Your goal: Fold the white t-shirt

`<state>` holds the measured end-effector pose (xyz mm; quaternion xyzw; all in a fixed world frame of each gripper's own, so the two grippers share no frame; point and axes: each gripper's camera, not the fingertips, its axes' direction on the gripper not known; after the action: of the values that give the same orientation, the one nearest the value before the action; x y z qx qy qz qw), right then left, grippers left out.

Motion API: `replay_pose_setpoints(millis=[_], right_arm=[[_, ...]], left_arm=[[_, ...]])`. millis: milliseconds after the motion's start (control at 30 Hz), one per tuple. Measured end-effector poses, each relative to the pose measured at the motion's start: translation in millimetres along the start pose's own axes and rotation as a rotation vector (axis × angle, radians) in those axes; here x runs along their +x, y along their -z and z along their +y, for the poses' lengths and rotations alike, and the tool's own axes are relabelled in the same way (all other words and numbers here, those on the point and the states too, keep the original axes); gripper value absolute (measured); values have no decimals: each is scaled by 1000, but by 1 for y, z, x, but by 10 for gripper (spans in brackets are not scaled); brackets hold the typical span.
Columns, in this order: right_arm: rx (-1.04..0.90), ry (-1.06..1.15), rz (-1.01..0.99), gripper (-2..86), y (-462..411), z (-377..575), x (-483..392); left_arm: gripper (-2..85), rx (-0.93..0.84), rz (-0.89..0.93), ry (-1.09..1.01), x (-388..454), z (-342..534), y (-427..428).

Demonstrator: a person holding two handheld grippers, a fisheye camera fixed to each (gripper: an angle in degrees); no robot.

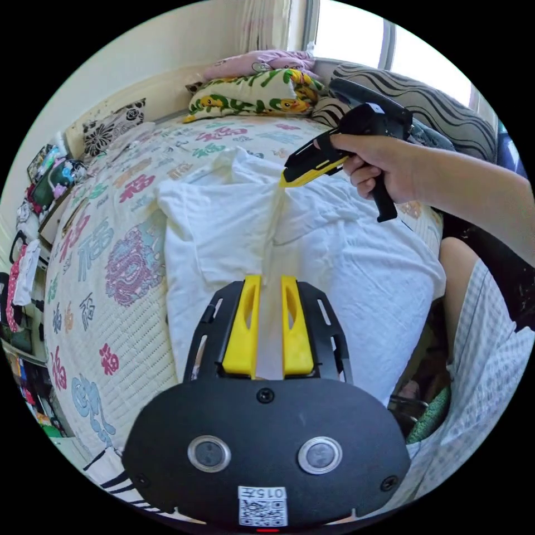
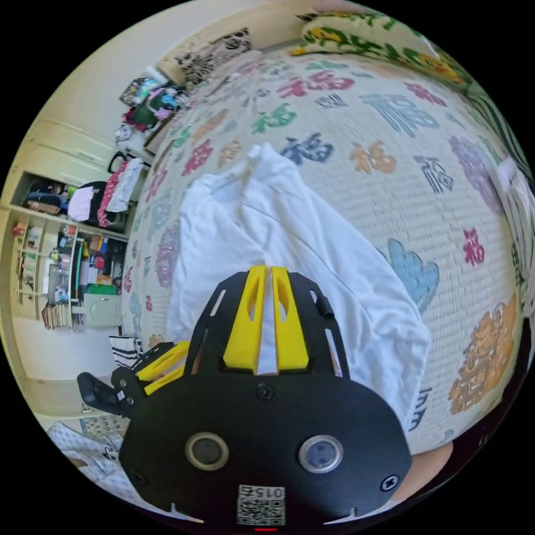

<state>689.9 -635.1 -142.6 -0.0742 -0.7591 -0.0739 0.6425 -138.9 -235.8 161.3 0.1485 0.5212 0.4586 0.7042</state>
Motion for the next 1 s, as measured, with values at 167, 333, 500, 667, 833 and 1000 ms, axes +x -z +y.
replay_pose_setpoints(millis=[167,333,500,667,833,1000], right_arm=[[83,214,47,63,16,-26,-15],[-9,473,74,78,-21,-78,-75],[-193,511,72,44,-83,-111,-102],[-102,418,115,2,-74,-113,-72],[-128,393,49,37,-67,-105,-38],[-43,536,-121,57,3,-35,-20]], left_arm=[[57,106,48,225,-55,5,29],[62,24,98,367,-112,-13,-7],[43,-11,34,360,-108,-13,-25],[23,-25,-37,321,-101,-13,-20],[20,12,-23,342,-110,-8,-14],[48,74,94,401,-133,34,59]])
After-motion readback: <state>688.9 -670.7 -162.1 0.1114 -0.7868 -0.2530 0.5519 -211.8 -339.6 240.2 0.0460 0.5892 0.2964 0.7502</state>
